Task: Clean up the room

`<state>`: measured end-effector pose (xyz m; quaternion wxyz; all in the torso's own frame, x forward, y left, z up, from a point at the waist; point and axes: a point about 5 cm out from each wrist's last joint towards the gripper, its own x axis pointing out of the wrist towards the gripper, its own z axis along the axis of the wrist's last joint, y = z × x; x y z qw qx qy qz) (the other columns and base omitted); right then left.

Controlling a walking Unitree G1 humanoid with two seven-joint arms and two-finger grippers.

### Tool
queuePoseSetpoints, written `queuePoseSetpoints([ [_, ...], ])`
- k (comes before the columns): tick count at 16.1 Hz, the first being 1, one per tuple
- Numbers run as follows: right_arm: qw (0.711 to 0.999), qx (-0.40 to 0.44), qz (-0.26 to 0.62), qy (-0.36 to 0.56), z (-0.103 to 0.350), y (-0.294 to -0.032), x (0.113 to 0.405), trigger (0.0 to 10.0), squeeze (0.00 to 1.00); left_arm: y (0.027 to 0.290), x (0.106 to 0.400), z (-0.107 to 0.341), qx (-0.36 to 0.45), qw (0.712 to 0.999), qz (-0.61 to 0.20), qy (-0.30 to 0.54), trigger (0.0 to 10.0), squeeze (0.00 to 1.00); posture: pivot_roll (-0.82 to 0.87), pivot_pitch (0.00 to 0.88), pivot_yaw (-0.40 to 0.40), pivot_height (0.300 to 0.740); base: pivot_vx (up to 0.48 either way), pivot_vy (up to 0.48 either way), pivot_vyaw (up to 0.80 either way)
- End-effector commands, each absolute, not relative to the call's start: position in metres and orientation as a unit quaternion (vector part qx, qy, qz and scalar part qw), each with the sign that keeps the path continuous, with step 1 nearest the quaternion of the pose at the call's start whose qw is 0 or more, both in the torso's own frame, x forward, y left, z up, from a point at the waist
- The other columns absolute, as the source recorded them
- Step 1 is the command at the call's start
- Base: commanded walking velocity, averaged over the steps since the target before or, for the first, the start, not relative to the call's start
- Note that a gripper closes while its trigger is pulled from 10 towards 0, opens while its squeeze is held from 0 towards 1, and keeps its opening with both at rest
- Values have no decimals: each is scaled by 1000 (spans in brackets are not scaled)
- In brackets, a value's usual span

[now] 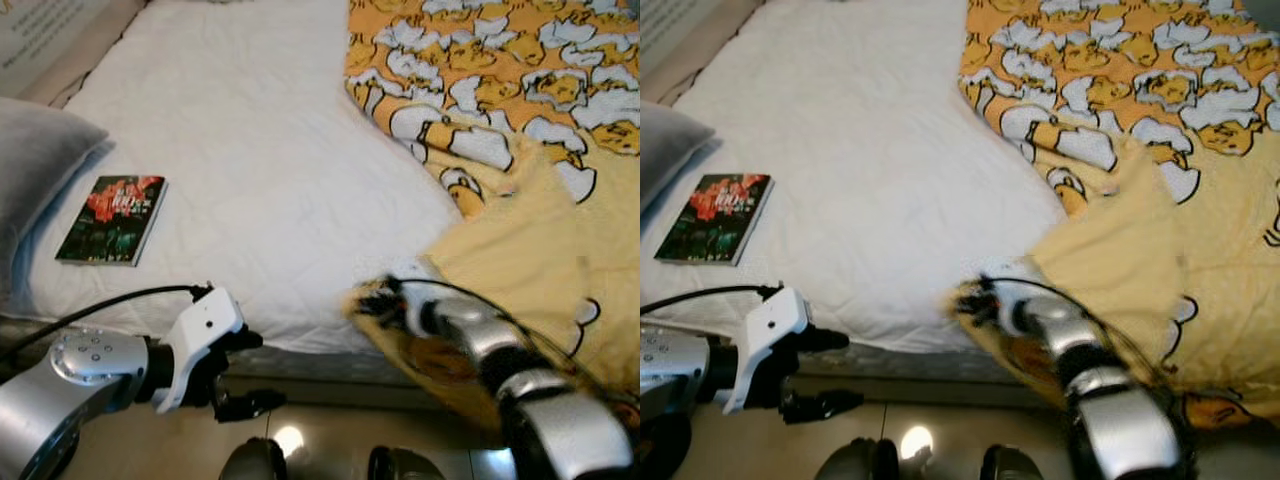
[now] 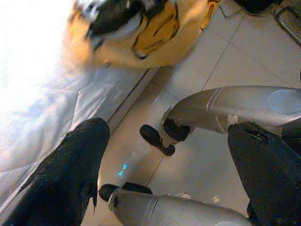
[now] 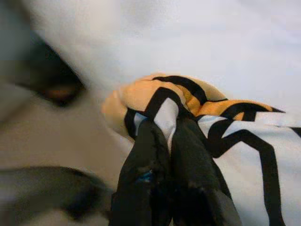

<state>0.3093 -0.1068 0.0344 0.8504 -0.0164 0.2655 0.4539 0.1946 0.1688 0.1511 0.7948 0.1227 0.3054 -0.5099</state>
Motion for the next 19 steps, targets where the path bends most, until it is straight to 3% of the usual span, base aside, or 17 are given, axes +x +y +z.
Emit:
queuePoseSetpoints([
  [1,793,33,554,250,37,-75,289,0,0,163,192,150,123,789,-520,305,10000,0,174,106,30,740,0,0,0],
  [2,734,55,633,240,43,-59,265,0,0,161,192,150,122,787,-523,303,10000,0,175,106,31,740,0,0,0],
  [3,705,63,666,237,46,-54,253,0,0,160,192,151,121,787,-525,302,10000,0,175,106,32,740,0,0,0],
  [5,616,88,746,236,61,-52,221,0,0,160,191,151,120,784,-528,302,10000,0,172,102,33,740,0,0,0],
  [8,561,84,782,258,68,-65,204,0,0,158,190,149,119,782,-531,304,10000,0,167,99,37,740,0,0,0],
  [9,568,65,778,260,69,-67,203,8196,0,158,190,149,119,781,-533,304,10000,0,167,99,38,740,0,0,0],
  [10,565,66,777,271,71,-68,200,10000,0,157,190,149,119,780,-534,304,10000,0,165,98,38,740,0,0,0],
  [11,562,70,776,278,72,-69,200,10000,361,157,190,149,119,780,-534,304,10000,0,165,98,38,740,0,0,0],
  [12,560,75,773,289,73,-71,198,10000,1000,157,190,148,119,779,-535,304,10000,0,165,96,38,740,0,0,0],
  [16,575,54,761,297,75,-75,199,10000,1000,156,193,147,121,780,-534,303,10000,0,160,91,37,740,0,0,0],
  [19,641,32,715,277,77,-77,213,10000,1000,156,196,147,120,786,-528,298,10000,0,150,75,30,740,0,0,0],
])
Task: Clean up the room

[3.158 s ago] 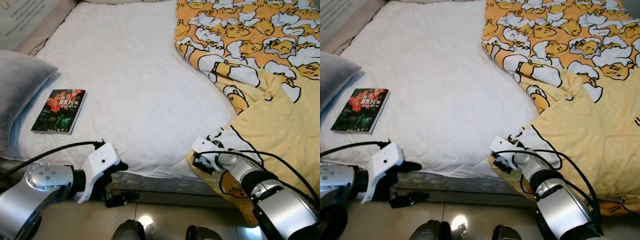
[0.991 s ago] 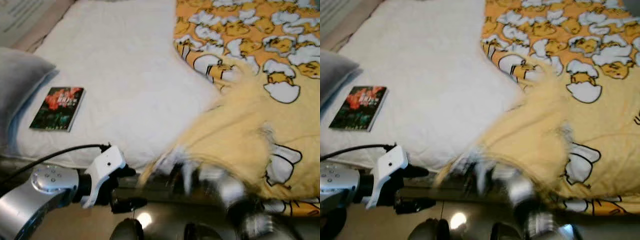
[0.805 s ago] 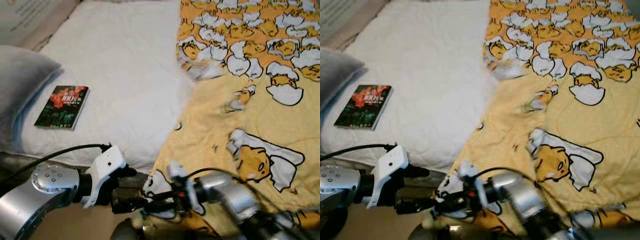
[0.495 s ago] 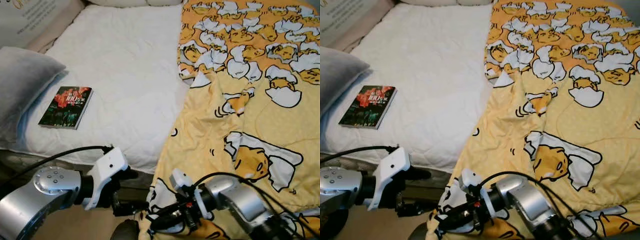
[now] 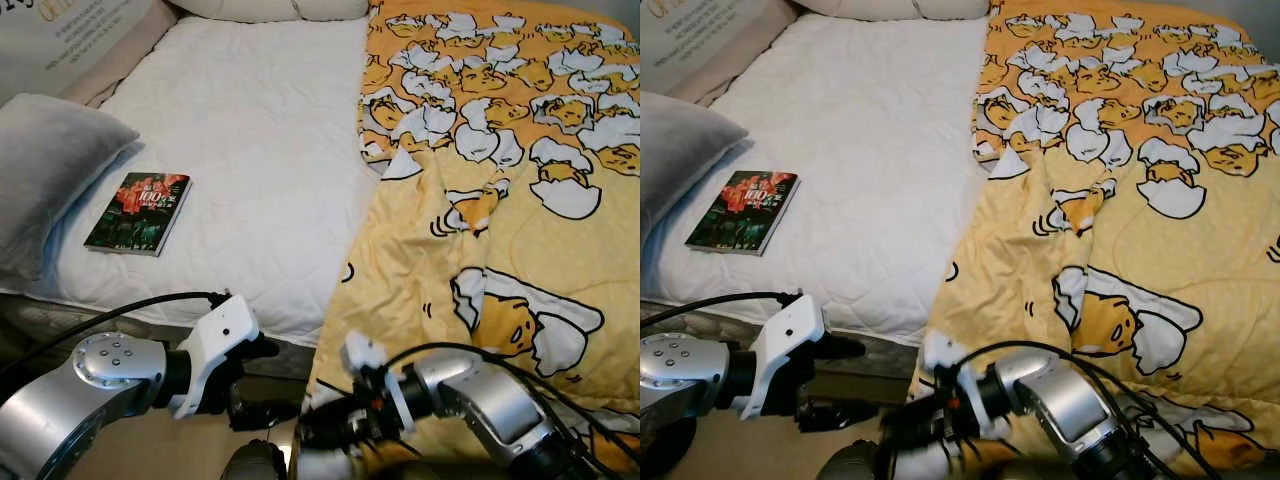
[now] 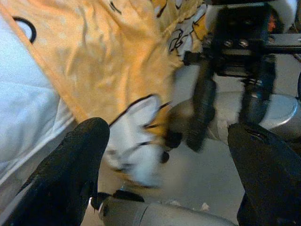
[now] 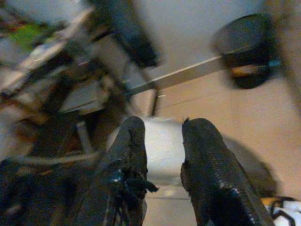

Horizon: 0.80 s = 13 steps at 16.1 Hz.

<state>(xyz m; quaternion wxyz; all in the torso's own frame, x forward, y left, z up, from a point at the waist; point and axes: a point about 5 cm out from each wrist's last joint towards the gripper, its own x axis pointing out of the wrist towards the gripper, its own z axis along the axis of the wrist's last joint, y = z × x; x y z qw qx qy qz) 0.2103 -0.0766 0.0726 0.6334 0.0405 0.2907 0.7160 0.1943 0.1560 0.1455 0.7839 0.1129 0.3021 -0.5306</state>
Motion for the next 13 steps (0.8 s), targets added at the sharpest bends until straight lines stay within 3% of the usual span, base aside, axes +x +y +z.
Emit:
queuePoseSetpoints([
  [1,649,30,709,274,78,-77,214,10000,1000,156,196,147,120,788,-527,296,10000,0,149,75,30,740,0,0,0],
  [3,731,13,637,247,83,-85,232,10000,1000,154,203,145,117,807,-507,280,10000,0,134,51,13,740,0,0,0],
  [4,789,7,568,233,84,-94,244,10000,1000,151,211,142,112,830,-481,259,10000,0,122,25,2,740,0,0,0],
  [5,842,7,489,227,84,-105,254,10000,86,148,220,141,115,858,-444,230,10000,0,107,0,-4,740,0,0,0],
  [6,884,4,415,216,84,-116,261,10000,0,144,227,140,105,882,-410,209,10000,0,93,0,-6,740,0,0,0],
  [8,932,11,299,202,83,-135,263,10000,0,140,240,139,102,920,-337,172,10000,0,63,0,7,740,0,0,0],
  [10,957,32,212,196,80,-150,258,10000,0,141,249,139,99,948,-269,139,10000,0,36,0,24,740,0,0,0],
  [13,971,37,105,210,70,-170,248,10000,0,152,258,131,90,970,-183,135,10000,0,13,0,48,740,0,480,-783],
])
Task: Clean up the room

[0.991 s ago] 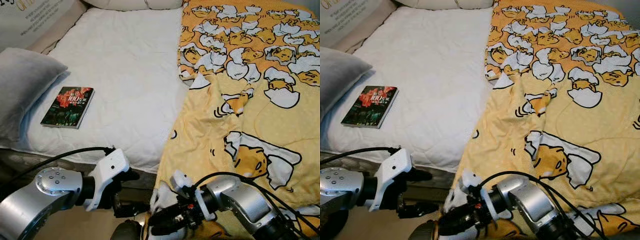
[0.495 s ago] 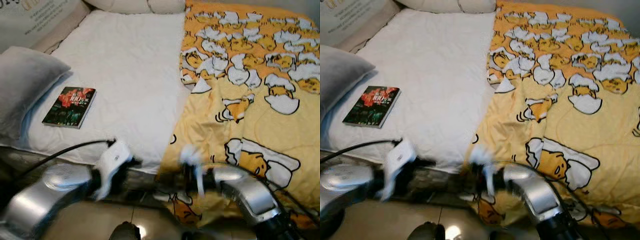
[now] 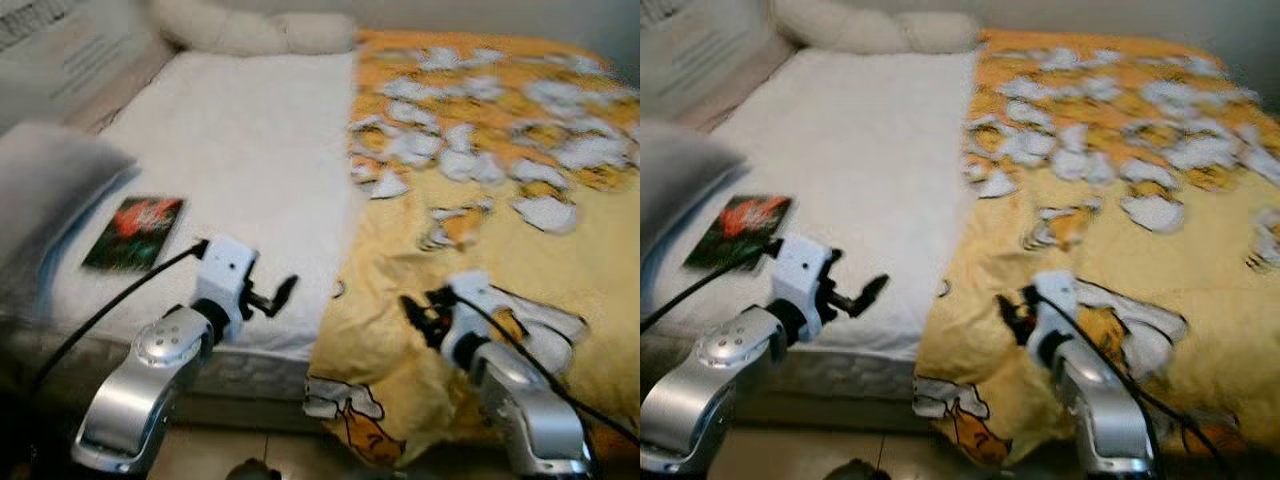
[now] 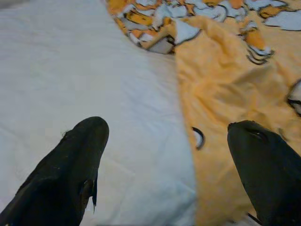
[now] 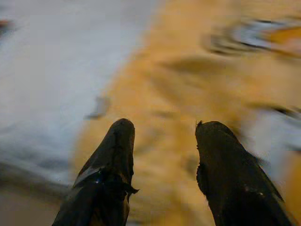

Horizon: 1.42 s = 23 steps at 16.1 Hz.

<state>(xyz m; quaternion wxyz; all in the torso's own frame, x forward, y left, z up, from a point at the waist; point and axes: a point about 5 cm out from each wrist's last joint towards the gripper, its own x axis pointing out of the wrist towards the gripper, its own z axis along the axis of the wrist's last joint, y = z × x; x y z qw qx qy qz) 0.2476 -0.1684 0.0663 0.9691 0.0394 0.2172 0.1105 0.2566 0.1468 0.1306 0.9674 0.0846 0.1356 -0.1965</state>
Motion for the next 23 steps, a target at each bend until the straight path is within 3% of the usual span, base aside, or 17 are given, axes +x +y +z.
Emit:
queuePoseSetpoints([
  [1,974,31,79,212,67,-174,245,10000,0,159,261,128,105,972,-160,134,10000,0,11,0,53,740,0,480,-788],
  [5,976,28,46,211,64,-177,238,10000,0,170,267,122,123,976,-133,118,10000,0,-1,0,66,740,0,62,-788],
  [8,977,35,53,204,64,-173,235,10000,0,169,267,120,119,979,-123,114,10000,0,11,0,50,740,0,-480,0],
  [16,975,38,87,201,66,-172,236,10000,0,168,269,117,90,984,-113,105,10000,0,11,0,36,740,0,0,0],
  [20,974,44,93,202,66,-169,235,10000,0,162,269,111,61,976,-170,121,10000,0,13,0,27,740,0,0,0],
  [21,973,38,99,205,66,-170,235,10000,0,162,275,108,64,971,-189,130,10000,376,3,0,30,740,0,0,0],
  [22,971,15,107,211,68,-174,234,10000,0,165,291,104,74,959,-225,153,10000,1000,-20,0,34,740,0,0,0],
  [23,971,9,108,213,69,-177,233,10000,0,166,298,104,71,957,-232,160,10000,1000,-22,0,35,740,0,0,0],
])
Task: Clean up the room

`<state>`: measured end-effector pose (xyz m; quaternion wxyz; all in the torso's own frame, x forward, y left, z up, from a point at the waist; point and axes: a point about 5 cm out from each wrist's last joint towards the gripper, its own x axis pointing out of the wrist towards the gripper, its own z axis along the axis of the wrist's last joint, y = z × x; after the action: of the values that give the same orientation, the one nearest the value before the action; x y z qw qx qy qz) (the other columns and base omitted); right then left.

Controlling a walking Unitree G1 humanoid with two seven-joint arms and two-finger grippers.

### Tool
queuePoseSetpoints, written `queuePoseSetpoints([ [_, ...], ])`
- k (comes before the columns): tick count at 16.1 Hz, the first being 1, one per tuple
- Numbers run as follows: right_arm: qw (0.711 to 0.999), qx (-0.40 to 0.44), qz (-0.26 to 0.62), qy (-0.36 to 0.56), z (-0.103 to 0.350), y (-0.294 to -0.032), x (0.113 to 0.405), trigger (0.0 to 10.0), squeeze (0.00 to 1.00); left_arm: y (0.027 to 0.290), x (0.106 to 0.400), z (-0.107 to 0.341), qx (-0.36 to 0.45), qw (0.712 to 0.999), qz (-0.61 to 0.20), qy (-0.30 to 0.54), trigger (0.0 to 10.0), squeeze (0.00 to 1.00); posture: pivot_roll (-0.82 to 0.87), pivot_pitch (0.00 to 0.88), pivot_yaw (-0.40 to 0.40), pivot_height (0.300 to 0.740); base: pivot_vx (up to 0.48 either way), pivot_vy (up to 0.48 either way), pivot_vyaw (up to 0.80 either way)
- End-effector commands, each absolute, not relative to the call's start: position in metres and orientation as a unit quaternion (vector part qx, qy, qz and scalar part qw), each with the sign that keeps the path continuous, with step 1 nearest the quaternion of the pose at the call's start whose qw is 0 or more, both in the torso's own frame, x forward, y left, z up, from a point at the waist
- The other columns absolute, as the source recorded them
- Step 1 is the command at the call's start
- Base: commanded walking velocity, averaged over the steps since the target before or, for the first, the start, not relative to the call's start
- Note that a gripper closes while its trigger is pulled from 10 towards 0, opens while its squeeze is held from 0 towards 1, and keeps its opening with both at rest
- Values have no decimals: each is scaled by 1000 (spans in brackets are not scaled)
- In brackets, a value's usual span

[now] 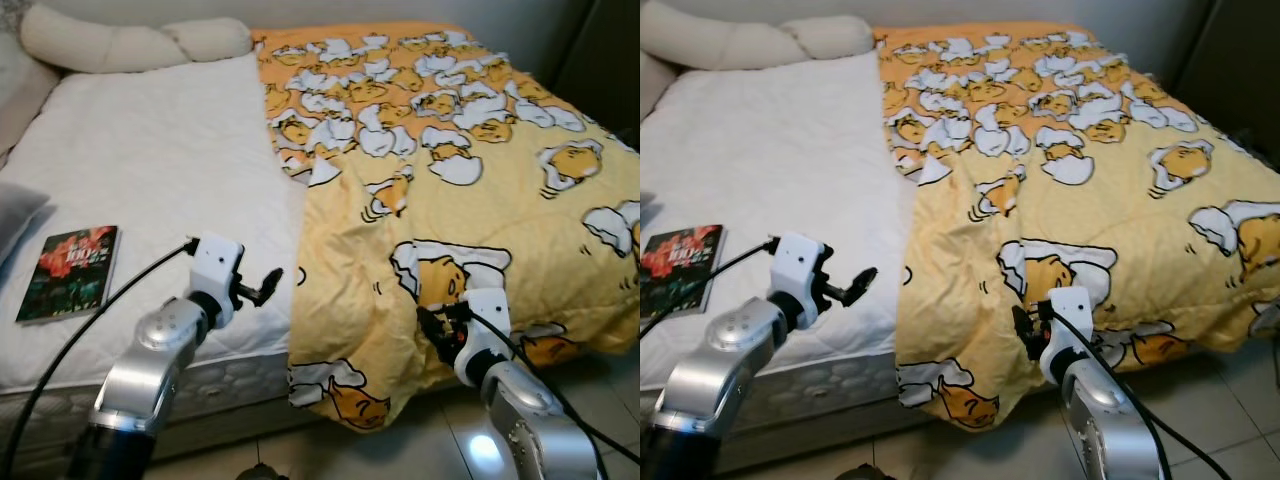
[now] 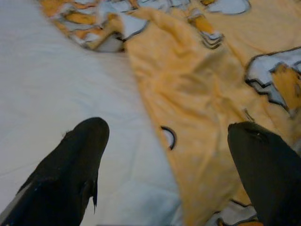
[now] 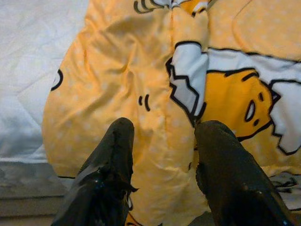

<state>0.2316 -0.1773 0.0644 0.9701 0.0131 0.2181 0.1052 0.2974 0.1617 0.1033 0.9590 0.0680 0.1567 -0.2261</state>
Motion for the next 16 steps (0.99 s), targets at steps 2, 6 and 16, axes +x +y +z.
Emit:
queuePoseSetpoints([
  [2,969,-5,117,219,72,-182,230,10000,0,164,318,103,58,957,-235,161,10000,1000,-40,0,37,740,0,0,0],
  [6,965,-24,144,219,85,-188,223,10000,0,136,338,84,64,945,-265,182,10000,1000,-142,0,35,740,0,0,0],
  [16,954,-60,181,232,122,-194,173,10000,0,143,342,46,19,956,-156,246,10000,0,-256,240,42,740,0,0,0],
])
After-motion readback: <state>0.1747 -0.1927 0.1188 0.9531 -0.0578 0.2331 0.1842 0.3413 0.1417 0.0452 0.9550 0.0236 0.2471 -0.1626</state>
